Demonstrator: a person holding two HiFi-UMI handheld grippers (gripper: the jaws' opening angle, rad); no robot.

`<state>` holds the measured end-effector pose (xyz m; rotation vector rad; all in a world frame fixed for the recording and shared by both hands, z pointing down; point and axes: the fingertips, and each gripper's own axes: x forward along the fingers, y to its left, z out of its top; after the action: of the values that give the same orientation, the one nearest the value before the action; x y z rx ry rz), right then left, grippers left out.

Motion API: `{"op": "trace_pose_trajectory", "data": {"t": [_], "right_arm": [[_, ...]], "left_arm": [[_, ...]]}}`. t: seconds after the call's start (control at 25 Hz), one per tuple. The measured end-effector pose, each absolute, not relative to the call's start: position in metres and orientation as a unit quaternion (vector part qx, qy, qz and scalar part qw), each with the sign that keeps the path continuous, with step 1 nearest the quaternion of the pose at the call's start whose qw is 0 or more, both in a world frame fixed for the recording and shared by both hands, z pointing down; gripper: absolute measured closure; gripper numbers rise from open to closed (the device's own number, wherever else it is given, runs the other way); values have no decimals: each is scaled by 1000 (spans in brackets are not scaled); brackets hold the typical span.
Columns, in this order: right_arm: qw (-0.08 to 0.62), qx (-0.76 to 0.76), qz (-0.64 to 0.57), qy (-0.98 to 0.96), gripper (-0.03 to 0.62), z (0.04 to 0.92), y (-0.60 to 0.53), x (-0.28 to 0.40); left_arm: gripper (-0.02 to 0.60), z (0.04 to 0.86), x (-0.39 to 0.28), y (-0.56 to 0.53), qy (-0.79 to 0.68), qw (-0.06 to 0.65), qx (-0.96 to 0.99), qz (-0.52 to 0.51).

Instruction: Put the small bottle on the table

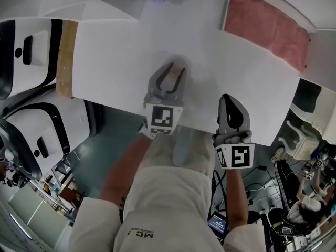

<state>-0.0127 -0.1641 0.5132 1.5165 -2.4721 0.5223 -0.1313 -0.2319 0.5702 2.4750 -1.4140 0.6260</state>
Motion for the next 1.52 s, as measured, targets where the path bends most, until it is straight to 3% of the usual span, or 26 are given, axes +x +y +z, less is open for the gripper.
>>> {"op": "trace_pose_trajectory", "data": {"t": [0.44,0.52,0.64,1.04,1.08,1.16,1.32,1.52], "right_arm": [[101,516,169,-834,600,496,-151,-8],[101,517,162,-835,600,489,-153,-5],[101,519,156,-834,600,480,-149,-3],[94,523,138,-836,602,429,-133,6],[91,524,139,-835,602,423,-131,7],[74,531,151,-831,603,411,-127,11],[62,536,144,-829,606,381,-118,15],[80,541,136,-826,606,359,-114,25]], "left_arm": [[437,570,-129,-228,-469,129,847,215],[384,567,-126,-232,-461,137,851,210],[357,559,-125,-231,-457,129,855,208],[382,495,-128,-199,-449,110,863,202],[395,484,-127,-194,-446,102,867,197],[497,465,-128,-186,-444,88,871,189],[581,431,-132,-171,-449,88,871,178],[581,388,-119,-157,-430,98,883,163]]}}
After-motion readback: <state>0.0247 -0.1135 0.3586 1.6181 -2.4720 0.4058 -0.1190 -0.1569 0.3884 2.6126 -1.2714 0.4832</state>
